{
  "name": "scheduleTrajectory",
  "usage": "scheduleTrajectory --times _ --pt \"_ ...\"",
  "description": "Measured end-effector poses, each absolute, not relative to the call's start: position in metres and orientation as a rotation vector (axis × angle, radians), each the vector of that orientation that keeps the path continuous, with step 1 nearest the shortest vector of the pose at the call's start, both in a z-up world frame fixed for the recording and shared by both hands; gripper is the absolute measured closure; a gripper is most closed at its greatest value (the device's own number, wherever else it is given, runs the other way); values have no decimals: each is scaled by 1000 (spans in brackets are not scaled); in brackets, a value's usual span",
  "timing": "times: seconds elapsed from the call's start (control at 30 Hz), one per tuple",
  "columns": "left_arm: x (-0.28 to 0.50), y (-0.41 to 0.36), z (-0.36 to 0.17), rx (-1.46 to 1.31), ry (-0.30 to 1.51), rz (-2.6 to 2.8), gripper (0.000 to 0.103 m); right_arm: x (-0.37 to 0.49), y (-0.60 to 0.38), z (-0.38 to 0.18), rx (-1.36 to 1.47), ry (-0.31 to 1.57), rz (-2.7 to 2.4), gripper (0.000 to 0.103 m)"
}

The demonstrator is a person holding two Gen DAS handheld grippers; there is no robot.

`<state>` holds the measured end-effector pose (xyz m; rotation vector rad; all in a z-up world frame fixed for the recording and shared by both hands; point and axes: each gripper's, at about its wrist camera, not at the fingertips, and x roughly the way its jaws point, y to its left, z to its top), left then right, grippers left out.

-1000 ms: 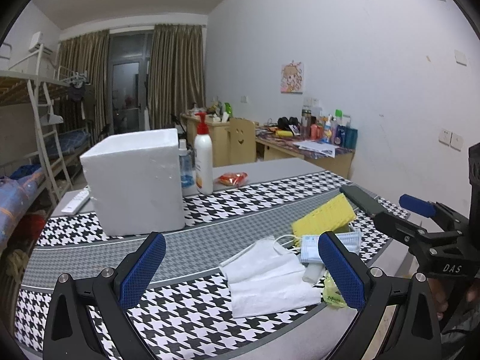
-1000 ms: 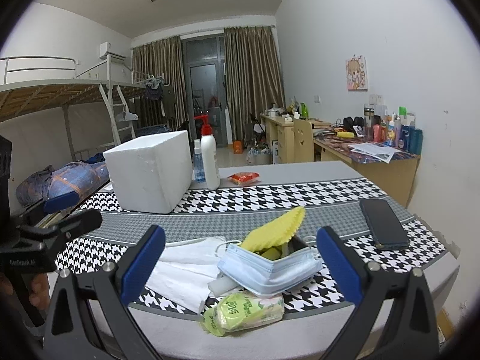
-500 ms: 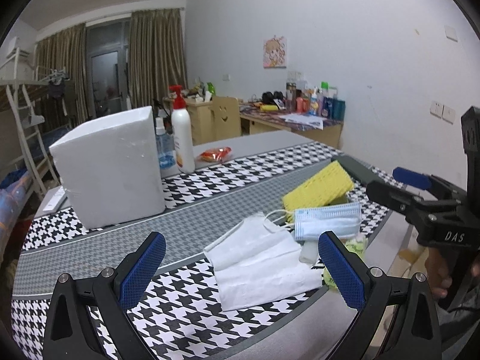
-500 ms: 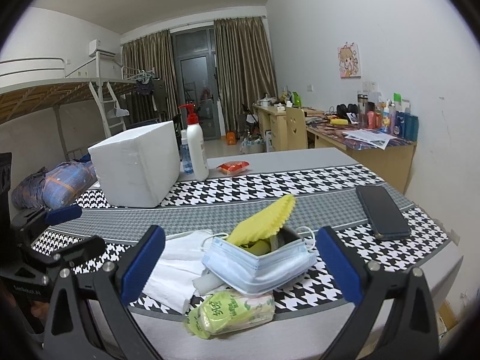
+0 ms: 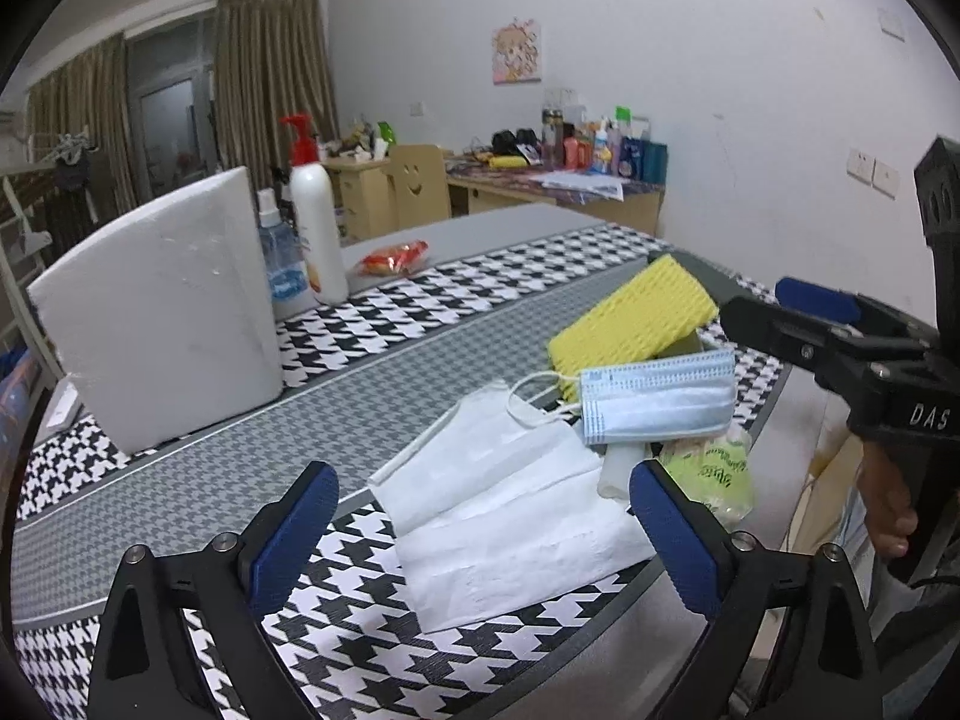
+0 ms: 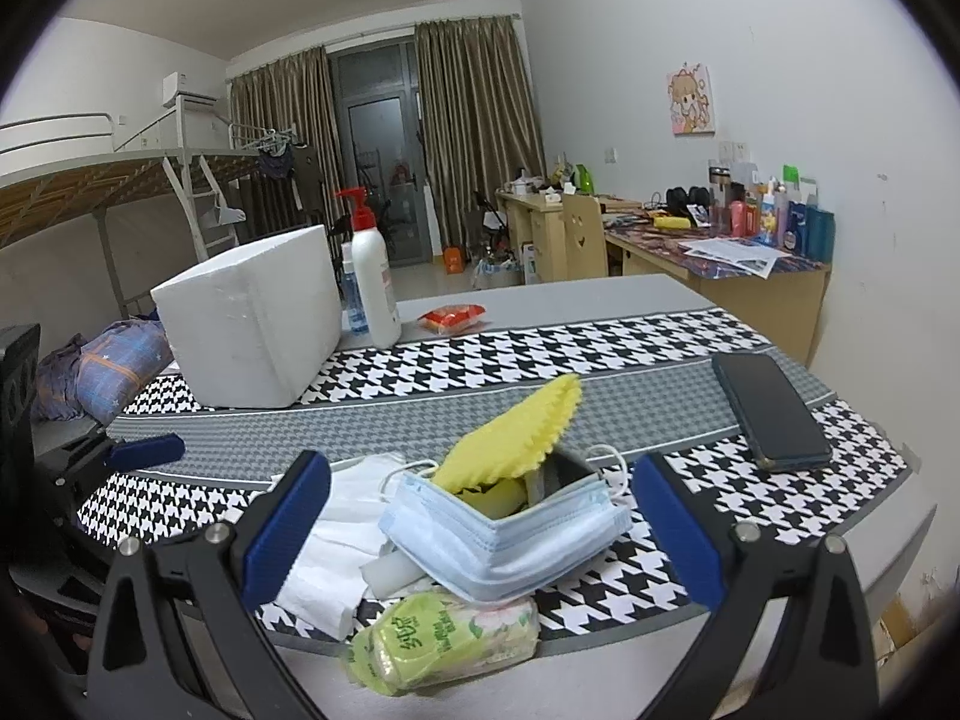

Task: Organize soft objects
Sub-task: 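Move the left tool toward the white tissues while the right tool approaches the yellow sponge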

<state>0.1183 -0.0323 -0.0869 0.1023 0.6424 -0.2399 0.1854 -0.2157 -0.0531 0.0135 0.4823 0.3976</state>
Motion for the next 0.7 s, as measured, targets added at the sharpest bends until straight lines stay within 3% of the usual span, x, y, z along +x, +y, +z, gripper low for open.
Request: scheduleTrajectory --times 0.17,0.27,0.4,0.53,0.7 --pt "131 -39 -96 128 708 -279 10 193 -217 -57 21 500 393 1" --pt "140 -42 -104 153 759 -296 19 198 -217 -59 22 513 389 1" --pt "145 -41 -108 160 768 -303 22 204 -217 -61 21 524 392 1" --pt "149 -45 -113 180 797 -355 36 212 -218 -63 30 541 393 1" --pt "152 -49 -117 199 801 -374 36 218 -216 -65 28 550 399 1"
